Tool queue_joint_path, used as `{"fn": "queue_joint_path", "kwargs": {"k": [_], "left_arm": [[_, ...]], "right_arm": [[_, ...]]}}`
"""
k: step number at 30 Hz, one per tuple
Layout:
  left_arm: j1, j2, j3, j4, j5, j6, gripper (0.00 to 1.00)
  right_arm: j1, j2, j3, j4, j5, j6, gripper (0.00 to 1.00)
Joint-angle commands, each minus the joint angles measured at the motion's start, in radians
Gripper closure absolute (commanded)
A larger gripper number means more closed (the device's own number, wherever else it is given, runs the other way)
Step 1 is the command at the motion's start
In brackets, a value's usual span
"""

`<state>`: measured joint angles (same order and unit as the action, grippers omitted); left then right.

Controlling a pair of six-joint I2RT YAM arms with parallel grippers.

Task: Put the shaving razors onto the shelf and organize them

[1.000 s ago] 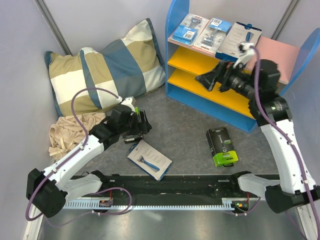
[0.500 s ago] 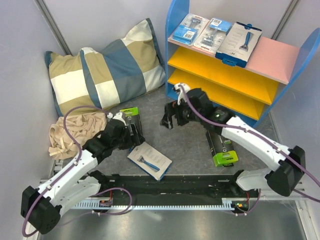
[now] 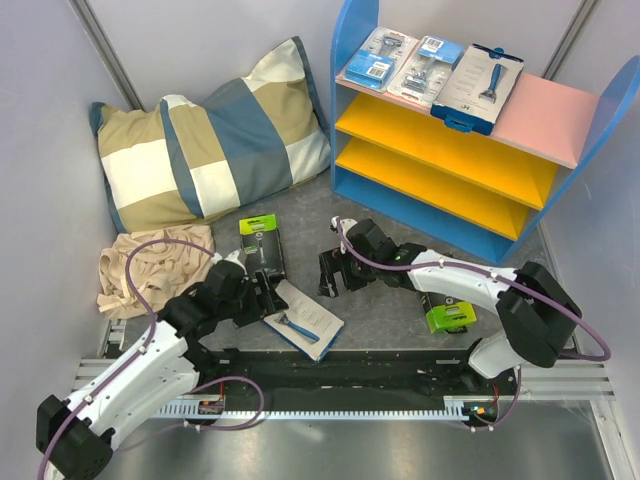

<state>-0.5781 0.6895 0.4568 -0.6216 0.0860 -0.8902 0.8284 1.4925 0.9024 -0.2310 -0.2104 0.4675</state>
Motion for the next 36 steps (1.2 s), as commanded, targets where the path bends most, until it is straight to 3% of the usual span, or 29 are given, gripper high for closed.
{"fn": "queue_joint_path", "kwargs": {"k": [1, 12, 23, 32, 36], "left_arm": [[-0.048, -0.027, -0.007, -0.046, 0.031, -0.108, 0.17], [-0.204, -0.041, -0.064, -0.047, -0.026, -0.262, 0.17], [-0.232, 0.048, -0.128, 0.080, -0.043, -0.297, 0.17], [-0.230, 0.160, -0.184, 0.243, -0.032, -0.303, 0.17], [-0.230, 0.169, -0.208, 0.273, -0.043, -0.311, 0.20]], "right_arm": [[0.008, 0.040, -0.031, 0.148, -0.063, 0.039, 0.03], [0.018, 0.097, -0.086, 0.249, -0.136, 0.083, 0.04], [0.029, 0.137, -0.146, 0.332, -0.190, 0.118, 0.07], [0.029, 0.132, -0.180, 0.346, -0.237, 0.131, 0.18], [0.029, 0.127, -0.209, 0.371, -0.270, 0.154, 0.29]]}}
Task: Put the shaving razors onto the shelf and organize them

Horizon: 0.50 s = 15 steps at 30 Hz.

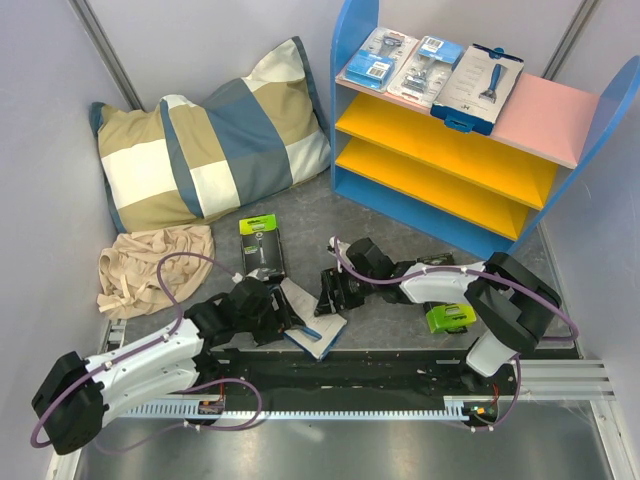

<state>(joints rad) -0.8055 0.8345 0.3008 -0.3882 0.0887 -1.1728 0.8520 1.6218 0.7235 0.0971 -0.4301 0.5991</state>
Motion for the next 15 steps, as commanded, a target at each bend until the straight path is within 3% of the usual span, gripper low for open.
{"fn": "queue_joint_path", "kwargs": {"k": [1, 11, 15], "left_arm": [[-0.004, 0.025, -0.060, 0.058, -0.047, -0.031, 0.21], [-0.003, 0.031, -0.104, 0.115, -0.063, -0.034, 0.30], [-0.004, 0.044, -0.114, 0.146, -0.055, -0.021, 0.42]], "right_arm": [[0.007, -0.005, -0.035, 0.049, -0.061, 0.027, 0.31], [0.041, -0.033, -0.101, 0.105, -0.127, 0.074, 0.48], [0.047, -0.062, -0.130, 0.107, -0.130, 0.082, 0.49]]}}
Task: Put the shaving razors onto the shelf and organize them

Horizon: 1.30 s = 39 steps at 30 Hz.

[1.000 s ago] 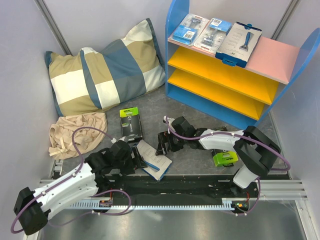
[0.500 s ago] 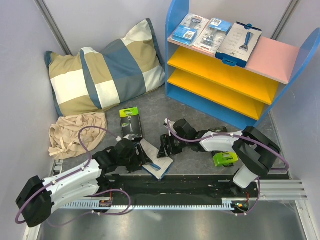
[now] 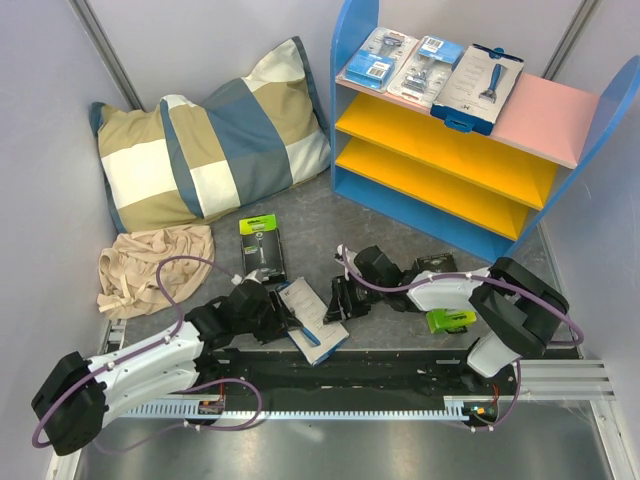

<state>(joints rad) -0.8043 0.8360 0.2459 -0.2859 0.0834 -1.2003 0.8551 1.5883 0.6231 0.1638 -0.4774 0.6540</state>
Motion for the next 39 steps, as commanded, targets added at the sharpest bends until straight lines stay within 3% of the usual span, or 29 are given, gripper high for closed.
{"fn": "queue_joint_path", "kwargs": {"k": [1, 2, 3, 5, 6, 9, 19, 39], "left_arm": [[-0.006, 0.046, -0.060, 0.051, -0.048, 0.010, 0.43], [-0.004, 0.057, -0.065, 0.059, -0.047, 0.016, 0.45], [-0.004, 0.060, -0.065, 0.071, -0.042, 0.019, 0.56], [-0.006, 0.074, -0.066, 0.079, -0.039, 0.027, 0.70], [-0.006, 0.078, -0.066, 0.085, -0.036, 0.030, 0.82], [-0.009, 0.083, -0.065, 0.088, -0.036, 0.041, 0.98], [-0.012, 0.014, -0.042, 0.080, -0.040, 0.114, 0.98], [-0.013, -0.044, 0.087, 0.028, -0.073, 0.231, 0.98]], "right_arm": [[0.044, -0.031, -0.033, 0.039, -0.082, 0.027, 0.49], [0.044, -0.034, -0.034, 0.039, -0.082, 0.029, 0.49], [0.044, -0.039, -0.034, 0.040, -0.082, 0.029, 0.49], [0.044, -0.042, -0.033, 0.039, -0.081, 0.030, 0.49], [0.044, -0.045, -0.031, 0.036, -0.078, 0.030, 0.49], [0.044, -0.053, -0.023, 0.017, -0.063, 0.021, 0.45], [0.042, -0.132, 0.006, -0.105, 0.054, -0.037, 0.15], [-0.074, -0.294, -0.057, -0.098, 0.062, -0.060, 0.07]]}}
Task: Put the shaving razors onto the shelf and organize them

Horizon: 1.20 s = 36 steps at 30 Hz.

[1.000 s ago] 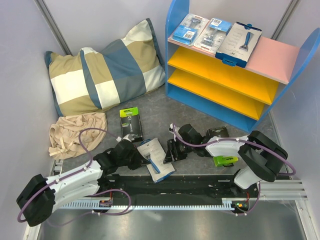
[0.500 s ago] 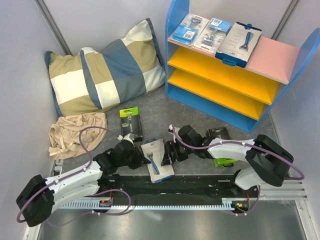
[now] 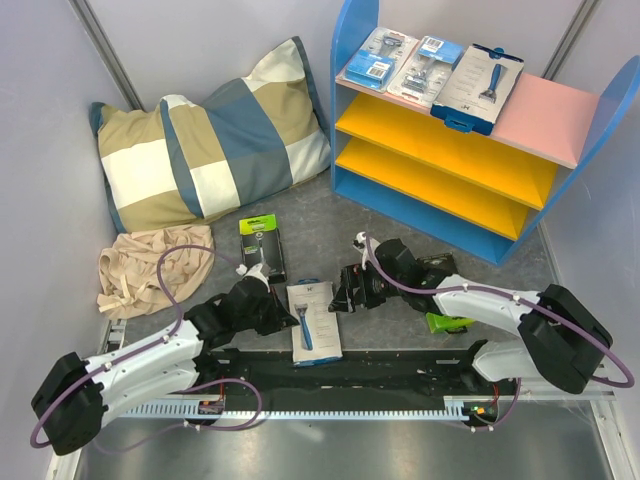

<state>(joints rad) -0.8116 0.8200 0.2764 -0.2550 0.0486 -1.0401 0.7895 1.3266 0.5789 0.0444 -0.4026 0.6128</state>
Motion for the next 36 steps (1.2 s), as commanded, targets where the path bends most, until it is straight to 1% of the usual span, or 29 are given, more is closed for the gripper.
{"fn": "queue_joint_path", "kwargs": {"k": [1, 8, 17, 22, 25, 30, 36], "left_arm": [[-0.006, -0.033, 0.066, -0.003, -0.039, 0.078, 0.98], [-0.006, -0.090, 0.084, 0.000, -0.046, 0.089, 0.98], [-0.006, -0.162, 0.076, 0.023, -0.044, 0.097, 0.98], [-0.008, -0.188, 0.041, 0.079, -0.015, 0.081, 0.98], [-0.008, -0.206, 0.026, 0.106, -0.004, 0.078, 0.98], [-0.008, -0.229, 0.024, 0.129, 0.004, 0.078, 0.98], [-0.009, -0.258, -0.003, 0.195, 0.037, 0.055, 0.98]], "right_arm": [[-0.010, -0.033, -0.017, 0.025, -0.015, -0.016, 0.06], [-0.019, -0.037, -0.039, 0.051, -0.033, -0.002, 0.05], [-0.035, -0.089, -0.073, 0.107, -0.051, 0.031, 0.05], [-0.047, -0.133, -0.116, 0.184, -0.097, 0.076, 0.02], [-0.053, -0.144, -0.129, 0.225, -0.123, 0.097, 0.02], [-0.053, -0.129, -0.137, 0.247, -0.143, 0.110, 0.02], [-0.052, -0.113, -0.155, 0.299, -0.154, 0.137, 0.02]]}}
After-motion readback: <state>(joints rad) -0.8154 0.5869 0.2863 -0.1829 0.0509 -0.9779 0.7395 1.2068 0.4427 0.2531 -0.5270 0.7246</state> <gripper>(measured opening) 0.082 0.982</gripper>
